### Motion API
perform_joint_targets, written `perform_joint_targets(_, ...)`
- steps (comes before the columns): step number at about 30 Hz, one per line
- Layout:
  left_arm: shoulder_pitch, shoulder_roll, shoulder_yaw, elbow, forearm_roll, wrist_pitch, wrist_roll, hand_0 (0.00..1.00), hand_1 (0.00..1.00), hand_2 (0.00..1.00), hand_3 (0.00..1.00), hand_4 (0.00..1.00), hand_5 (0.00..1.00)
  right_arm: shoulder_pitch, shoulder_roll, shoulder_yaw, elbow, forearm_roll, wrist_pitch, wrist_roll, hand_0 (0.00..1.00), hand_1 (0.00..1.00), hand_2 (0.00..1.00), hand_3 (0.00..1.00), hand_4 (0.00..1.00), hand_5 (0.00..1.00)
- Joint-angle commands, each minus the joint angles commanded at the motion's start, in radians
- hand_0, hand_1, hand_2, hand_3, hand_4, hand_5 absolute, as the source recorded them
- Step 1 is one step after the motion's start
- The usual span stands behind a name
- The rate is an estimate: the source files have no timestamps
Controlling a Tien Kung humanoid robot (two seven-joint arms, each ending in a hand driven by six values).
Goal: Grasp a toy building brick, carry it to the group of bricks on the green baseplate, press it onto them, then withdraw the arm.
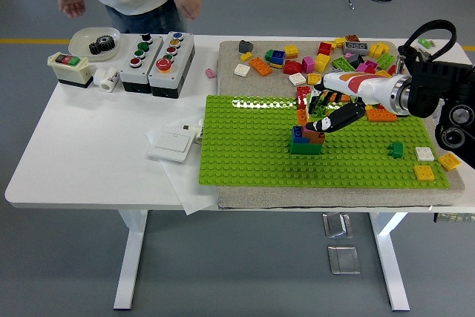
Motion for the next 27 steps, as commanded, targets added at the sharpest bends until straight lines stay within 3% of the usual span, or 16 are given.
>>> perform_joint_targets(20, -0.005, 0.001, 0.002, 0.000, -0.009, 0.000, -0.001, 0.854, 0.800, 0.804, 0.614, 0.689, 0.621, -0.004, -0.011, 0.063, 0.015, -0.016, -0.020, 0.013, 0.682, 0.667, 0.720, 0.580, 0.798, 0.446)
perform_joint_targets(24, -0.007, 0.000, -0.001, 0.000, -0.008, 0.001, -0.002, 0.854, 0.800, 0.804, 0.614, 0.689, 0.621, -0.015, -0.015, 0.110, -0.001, -0.020, -0.086, 0.033, 0.682, 0.667, 0.720, 0.580, 0.798, 0.446)
perform_joint_targets(25, -0.007, 0.000, -0.001, 0.000, -0.008, 0.001, -0.002, 0.853, 0.800, 0.804, 0.613, 0.689, 0.621, -0.015, -0.015, 0.113, -0.003, -0.020, -0.092, 0.034, 0.703, 0.681, 0.735, 0.627, 0.805, 0.449)
perform_joint_targets(27, -0.008, -0.002, -0.003, 0.000, -0.006, 0.002, -0.002, 0.853, 0.800, 0.804, 0.613, 0.689, 0.621, -0.024, -0.017, 0.147, -0.026, -0.016, -0.163, 0.052, 0.703, 0.681, 0.735, 0.627, 0.805, 0.449)
